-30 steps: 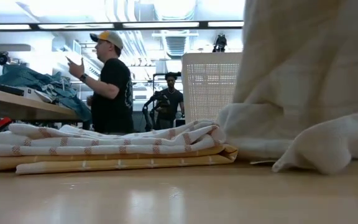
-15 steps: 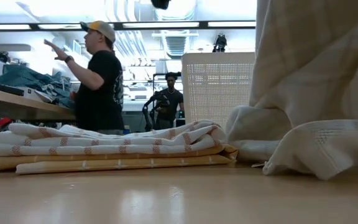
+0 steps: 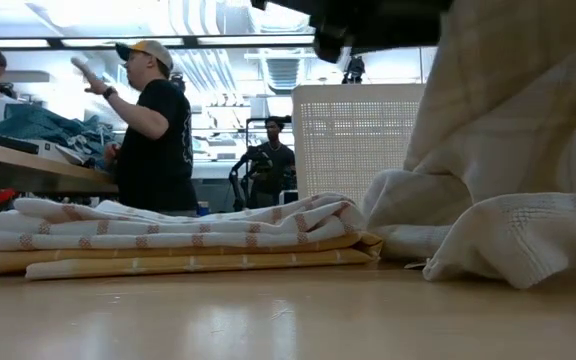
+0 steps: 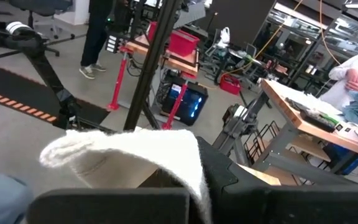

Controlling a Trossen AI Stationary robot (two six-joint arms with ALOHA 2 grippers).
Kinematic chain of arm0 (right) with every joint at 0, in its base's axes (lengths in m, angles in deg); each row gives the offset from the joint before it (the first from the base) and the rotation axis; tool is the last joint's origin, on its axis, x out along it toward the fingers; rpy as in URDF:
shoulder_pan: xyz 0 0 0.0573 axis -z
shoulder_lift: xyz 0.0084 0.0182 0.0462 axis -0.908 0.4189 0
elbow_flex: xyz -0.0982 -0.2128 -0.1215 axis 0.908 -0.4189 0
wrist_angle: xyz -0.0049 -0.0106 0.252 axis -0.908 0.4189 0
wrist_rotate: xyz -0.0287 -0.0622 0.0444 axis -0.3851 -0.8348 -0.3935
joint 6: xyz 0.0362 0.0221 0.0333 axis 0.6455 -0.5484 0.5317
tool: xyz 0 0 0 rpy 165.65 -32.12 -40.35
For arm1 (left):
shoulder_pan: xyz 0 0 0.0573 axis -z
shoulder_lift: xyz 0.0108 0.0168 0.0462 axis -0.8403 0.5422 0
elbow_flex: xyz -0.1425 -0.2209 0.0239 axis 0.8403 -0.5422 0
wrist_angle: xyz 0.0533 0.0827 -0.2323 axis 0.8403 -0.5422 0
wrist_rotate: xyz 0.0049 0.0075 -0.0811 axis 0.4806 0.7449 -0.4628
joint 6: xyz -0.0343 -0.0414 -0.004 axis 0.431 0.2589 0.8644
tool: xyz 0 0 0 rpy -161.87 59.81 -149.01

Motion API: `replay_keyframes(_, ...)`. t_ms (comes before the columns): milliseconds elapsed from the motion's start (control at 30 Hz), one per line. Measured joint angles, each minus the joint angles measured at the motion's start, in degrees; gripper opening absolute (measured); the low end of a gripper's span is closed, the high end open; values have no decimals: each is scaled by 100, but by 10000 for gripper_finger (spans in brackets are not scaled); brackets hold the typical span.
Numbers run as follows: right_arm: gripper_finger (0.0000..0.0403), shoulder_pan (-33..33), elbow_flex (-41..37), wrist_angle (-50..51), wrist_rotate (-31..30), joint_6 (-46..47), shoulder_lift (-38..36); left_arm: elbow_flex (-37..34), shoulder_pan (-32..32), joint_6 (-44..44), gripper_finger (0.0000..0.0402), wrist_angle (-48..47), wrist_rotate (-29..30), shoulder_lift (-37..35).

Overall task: Fold towel
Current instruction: Fold the light gray patterned towel

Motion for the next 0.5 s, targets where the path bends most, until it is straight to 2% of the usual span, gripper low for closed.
replay_keyframes(67,0,-1,-5,61,0,80,0,294,34,-78,182,-942,760,-30)
replay_keyframes(133,0,-28,-6,322,-9,301,-1,559,122,-119,105,-2147,1628,-141)
replay_keyframes(167,0,-45,-8,477,-60,471,-2,690,169,-94,60,-2708,1911,-213)
replay_keyframes(200,0,-69,-8,648,-182,654,-8,805,206,-4,31,-3189,1997,-309)
replay_keyframes(367,0,-218,-5,1604,-1040,1479,-80,1336,318,488,3,-4925,2336,-972)
replay_keyframes(500,0,-243,-5,1885,-1096,1867,-106,1650,426,331,1,-5703,2868,-1389)
